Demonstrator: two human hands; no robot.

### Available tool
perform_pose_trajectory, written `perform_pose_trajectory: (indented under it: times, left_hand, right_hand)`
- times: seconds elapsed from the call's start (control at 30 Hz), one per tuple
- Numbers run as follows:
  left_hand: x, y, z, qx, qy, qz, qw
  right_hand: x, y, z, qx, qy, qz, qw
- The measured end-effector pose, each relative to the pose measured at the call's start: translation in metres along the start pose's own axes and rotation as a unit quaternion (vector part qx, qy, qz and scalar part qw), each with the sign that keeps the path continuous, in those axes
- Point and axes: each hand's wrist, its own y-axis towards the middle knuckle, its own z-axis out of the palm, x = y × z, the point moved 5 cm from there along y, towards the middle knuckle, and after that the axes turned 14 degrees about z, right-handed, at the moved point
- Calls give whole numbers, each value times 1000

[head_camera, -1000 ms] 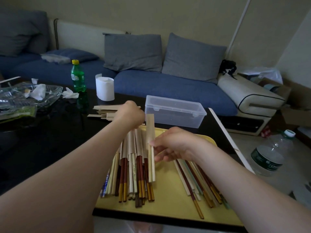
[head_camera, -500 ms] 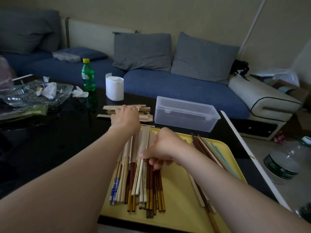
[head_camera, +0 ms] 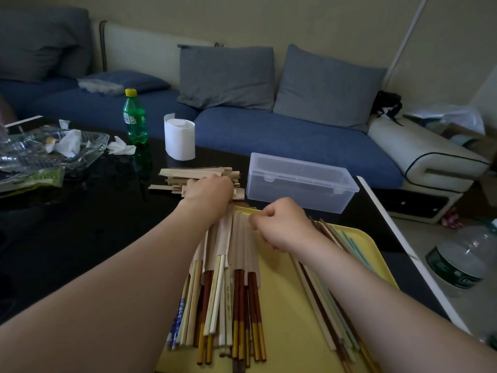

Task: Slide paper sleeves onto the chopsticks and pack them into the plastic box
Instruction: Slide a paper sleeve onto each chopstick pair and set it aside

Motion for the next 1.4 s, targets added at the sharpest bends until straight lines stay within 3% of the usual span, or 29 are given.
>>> perform_pose_trajectory:
  times: [0.23, 0.4, 0.5, 0.67, 0.87, 1.07, 1.23, 1.4]
  left_hand:
    - [3, -10, -24, -97, 2, -34, 995]
    - [-8, -14, -33, -159, -38, 26, 986]
    - [-26, -16, -33, -148, -79, 63, 984]
    - [-57, -21, -37, -156, -133, 136, 969]
    - [-76, -33, -43, -136, -123, 160, 970]
    - [-88, -31, -29, -15, -189, 178, 966]
    - [-89, -36, -25, 38, -241, 151, 958]
    - [-90, -39, -30, 47, -263, 138, 954]
  right_hand:
    - [-15, 5, -13, -34, -20, 21, 999]
    - [-25, 5, -32, -71, -92, 38, 992]
    - [-33, -3, -43, -51, -160, 61, 984]
    - [-43, -21, -44, 49, -206, 113, 971]
    - [-47, -34, -32, 102, -235, 173, 951]
    - [-43, -45, -25, 120, -218, 163, 955]
    - [-37, -50, -52, 31, -102, 66, 992]
    - [-41, -46, -80, -87, -20, -3, 996]
